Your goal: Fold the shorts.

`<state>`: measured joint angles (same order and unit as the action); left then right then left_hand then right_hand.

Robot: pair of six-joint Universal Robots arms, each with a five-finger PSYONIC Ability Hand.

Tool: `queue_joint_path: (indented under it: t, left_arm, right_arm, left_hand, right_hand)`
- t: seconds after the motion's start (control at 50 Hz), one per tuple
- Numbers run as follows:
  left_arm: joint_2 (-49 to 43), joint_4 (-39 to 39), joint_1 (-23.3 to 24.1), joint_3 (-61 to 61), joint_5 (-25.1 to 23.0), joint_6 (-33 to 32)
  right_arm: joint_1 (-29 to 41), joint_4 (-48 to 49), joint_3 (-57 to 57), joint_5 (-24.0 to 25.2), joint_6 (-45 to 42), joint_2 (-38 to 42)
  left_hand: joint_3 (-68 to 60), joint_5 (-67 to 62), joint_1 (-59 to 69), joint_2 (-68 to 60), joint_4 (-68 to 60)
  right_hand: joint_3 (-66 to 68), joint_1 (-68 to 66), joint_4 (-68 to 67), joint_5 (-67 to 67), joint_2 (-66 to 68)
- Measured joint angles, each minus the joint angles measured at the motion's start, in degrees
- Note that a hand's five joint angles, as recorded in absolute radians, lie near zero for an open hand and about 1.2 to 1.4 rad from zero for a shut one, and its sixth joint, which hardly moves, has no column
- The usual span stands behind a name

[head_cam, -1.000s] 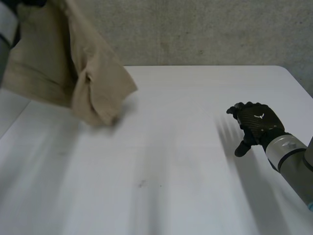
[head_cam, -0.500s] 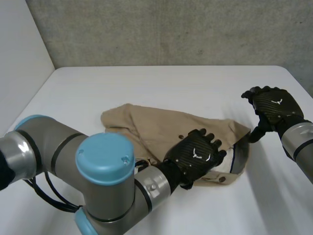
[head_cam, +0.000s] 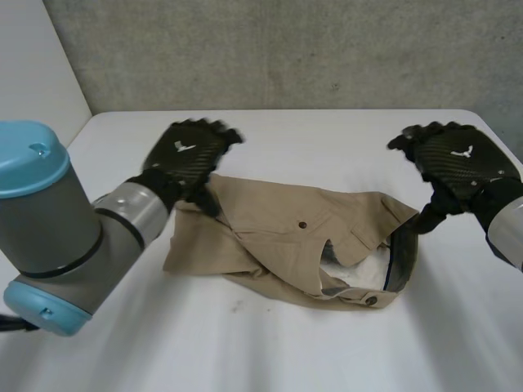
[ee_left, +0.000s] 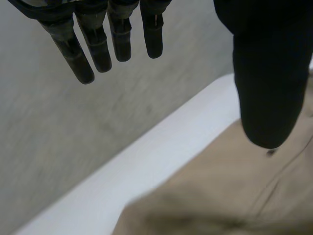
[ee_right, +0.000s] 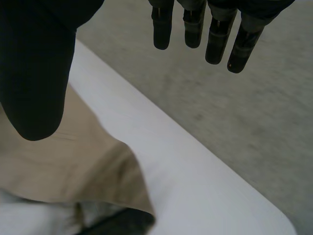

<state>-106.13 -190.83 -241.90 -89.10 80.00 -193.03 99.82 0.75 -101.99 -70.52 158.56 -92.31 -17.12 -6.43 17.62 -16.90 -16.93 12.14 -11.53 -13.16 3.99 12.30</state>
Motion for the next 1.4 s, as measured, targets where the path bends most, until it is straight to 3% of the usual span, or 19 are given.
queue_joint_path:
  t: [0.1,0.22,0.38,0.44,0.54,0.56,0.66,0.68,0.74,0.9,1.08,1.1,1.22,1.34,1.4]
  left_arm:
    - [-1.3,2.0,-3.4,-2.3,6.4,1.4]
    - [-4.9,2.9,-5.5,-3.6,11.0,1.1]
    - [-8.8,4.3,-5.9,-4.6,11.6,1.0]
    - [-10.6,4.7,-5.7,-4.9,11.3,1.0]
    - [-12.3,4.6,-5.5,-4.6,11.0,1.0]
    - [-12.9,4.4,-5.5,-4.4,10.9,1.0]
    - [-14.4,4.2,-5.2,-3.6,10.8,1.0]
    - [-14.5,4.1,-5.1,-3.5,10.8,1.0]
    - [-14.8,4.0,-4.7,-3.2,10.8,1.0]
    - [-15.3,2.8,-3.9,-2.6,10.8,0.9]
    - [-17.1,-1.2,-3.5,-1.2,10.8,0.6]
    - [-17.2,-1.5,-3.5,-1.1,10.9,0.6]
    - [-15.8,-1.4,-3.4,-0.9,10.9,0.5]
    - [-5.9,-0.3,-3.5,-3.0,10.9,0.6]
    - [3.6,0.2,-3.5,-4.7,10.8,0.8]
  right_arm:
    - [3.4,-5.4,-0.8,5.2,-1.6,-2.4]
    - [11.5,-5.9,-1.0,5.3,-2.1,0.5]
    - [20.9,-2.1,-0.4,-2.0,-4.3,8.7]
    - [25.2,3.0,0.2,-8.5,-7.3,14.5]
    - [27.4,8.9,0.4,-13.8,-9.7,18.7]
    - [27.8,11.1,0.4,-15.1,-10.3,19.8]
    - [28.0,17.0,0.0,-17.2,-11.2,21.9]
    - [27.9,17.7,-0.1,-17.3,-11.2,22.1]
    - [27.4,19.7,-0.2,-18.0,-11.1,22.1]
    - [25.8,20.6,-0.4,-19.4,-10.4,18.3]
    - [22.9,19.8,-0.5,-19.9,-9.8,15.0]
    - [22.2,19.8,-0.4,-19.9,-9.8,14.3]
    - [19.9,19.5,0.1,-19.9,-9.8,11.9]
    - [17.8,16.8,1.4,-19.6,-10.0,6.9]
    - [16.7,12.9,3.3,-19.2,-10.0,2.6]
  left_hand:
    - [-0.2,-0.3,0.2,-0.4,-0.3]
    - [-1.4,-2.8,0.9,-2.2,-2.1]
    - [-5.1,-6.0,4.5,-5.2,-5.3]
    - [-5.2,-6.0,4.5,-5.3,-5.3]
    - [-5.2,-6.0,4.5,-5.3,-5.3]
    - [-5.2,-6.0,4.5,-5.3,-5.3]
    - [-5.2,-6.0,4.5,-5.3,-5.3]
    - [-5.2,-6.0,4.5,-5.3,-5.3]
    - [-6.6,-7.6,6.0,-6.8,-6.9]
    - [-12.3,-13.0,12.5,-12.3,-12.6]
    - [-41.9,-42.3,42.1,-42.7,-42.2]
    - [-49.8,-49.0,46.6,-50.3,-50.5]
    - [-50.8,-49.0,46.6,-51.3,-51.7]
    - [-50.8,-49.0,46.6,-51.3,-51.7]
    - [-50.8,-49.0,46.6,-51.3,-51.8]
  right_hand:
    - [0.0,0.0,0.0,0.0,0.0]
    - [0.0,0.0,0.0,0.0,0.0]
    - [0.0,0.0,0.0,0.0,0.0]
    - [1.1,-0.3,-0.2,0.2,0.4]
    - [7.9,-5.6,-6.7,5.8,7.4]
    - [15.1,-12.2,-14.1,12.1,15.1]
    - [40.1,-32.9,-39.1,35.6,41.2]
    - [50.9,-40.3,-50.1,46.8,51.6]
    - [55.2,-41.9,-54.6,51.1,53.8]
    - [55.3,-41.9,-54.9,51.2,54.8]
    - [55.3,-41.9,-54.9,51.2,54.9]
    - [55.3,-41.9,-54.9,51.2,54.9]
    - [55.3,-41.9,-54.9,51.2,54.9]
    - [55.3,-42.3,-54.9,51.2,54.9]
    - [55.3,-42.3,-54.9,51.2,54.9]
